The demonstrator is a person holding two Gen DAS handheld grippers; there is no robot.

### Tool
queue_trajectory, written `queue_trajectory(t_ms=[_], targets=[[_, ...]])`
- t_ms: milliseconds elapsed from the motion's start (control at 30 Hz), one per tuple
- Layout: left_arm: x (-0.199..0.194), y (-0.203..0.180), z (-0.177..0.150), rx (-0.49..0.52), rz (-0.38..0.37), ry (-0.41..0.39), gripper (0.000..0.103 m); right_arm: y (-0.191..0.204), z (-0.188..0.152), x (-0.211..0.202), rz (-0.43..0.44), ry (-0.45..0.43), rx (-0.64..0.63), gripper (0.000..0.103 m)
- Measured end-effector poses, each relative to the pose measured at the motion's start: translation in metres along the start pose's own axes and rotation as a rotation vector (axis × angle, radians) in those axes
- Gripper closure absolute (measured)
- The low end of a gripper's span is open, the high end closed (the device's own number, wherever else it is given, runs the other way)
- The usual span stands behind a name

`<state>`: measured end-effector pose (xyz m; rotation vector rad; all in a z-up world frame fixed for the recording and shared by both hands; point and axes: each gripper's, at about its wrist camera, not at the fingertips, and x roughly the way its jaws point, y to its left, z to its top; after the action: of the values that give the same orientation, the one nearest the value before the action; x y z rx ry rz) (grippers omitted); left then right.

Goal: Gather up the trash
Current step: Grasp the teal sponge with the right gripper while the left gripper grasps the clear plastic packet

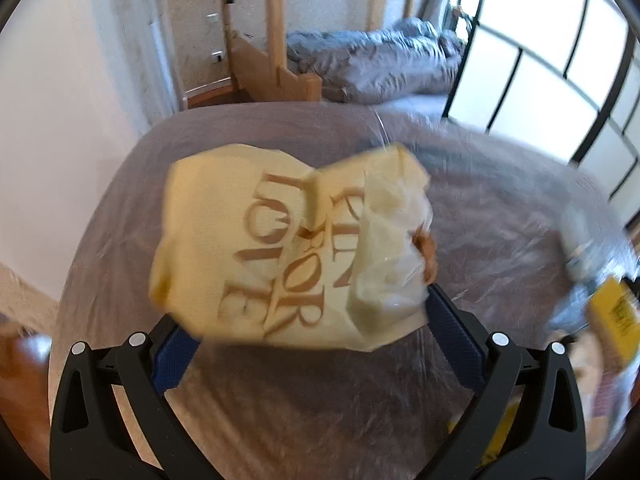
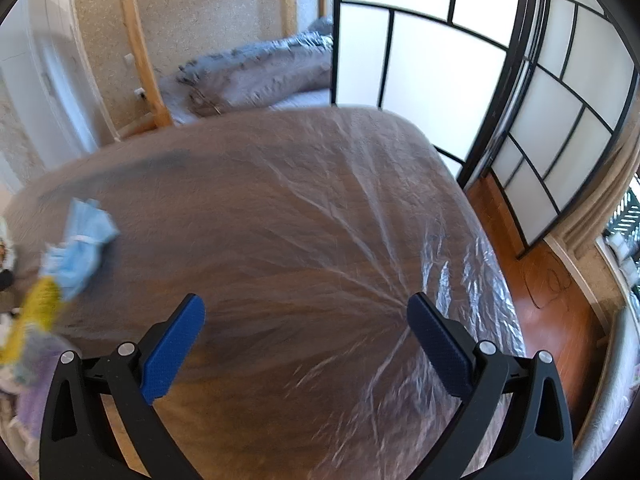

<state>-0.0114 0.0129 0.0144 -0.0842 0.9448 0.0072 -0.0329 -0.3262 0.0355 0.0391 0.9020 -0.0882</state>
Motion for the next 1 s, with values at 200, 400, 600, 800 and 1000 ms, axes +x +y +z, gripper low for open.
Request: queue_trajectory(t_ms=[200,400,600,800,1000], targets=[[-0.085,-0.008,-0.023,0.091,-0.011,-0.115,0.001,0.026,-0.042,-0.086,0.181,-0.086,-0.098,0.004],[-0.113,-0.017,-0.081,0.114,-0.151,-0.05,0.001,0.072,-0.101,-0.109,0.251,-0.037,-0.267,0.004],[-0.107,-0.043,-0.122,0.188,-0.181,0.016,0.001,0.101,-0.126,-0.106,0.262,-0.014,-0.348,0.004],[-0.086,-0.056,-0.139,0.235,-0.177,0.053,0.001,0.109,-0.134,-0.102,0.237,-0.005,-0.404,0.004],[-0.082,-0.062,-0.145,0.283,-0.132,0.035,0.001,0.113,-0.138,-0.092,0.21,0.005,-0.432,0.004]])
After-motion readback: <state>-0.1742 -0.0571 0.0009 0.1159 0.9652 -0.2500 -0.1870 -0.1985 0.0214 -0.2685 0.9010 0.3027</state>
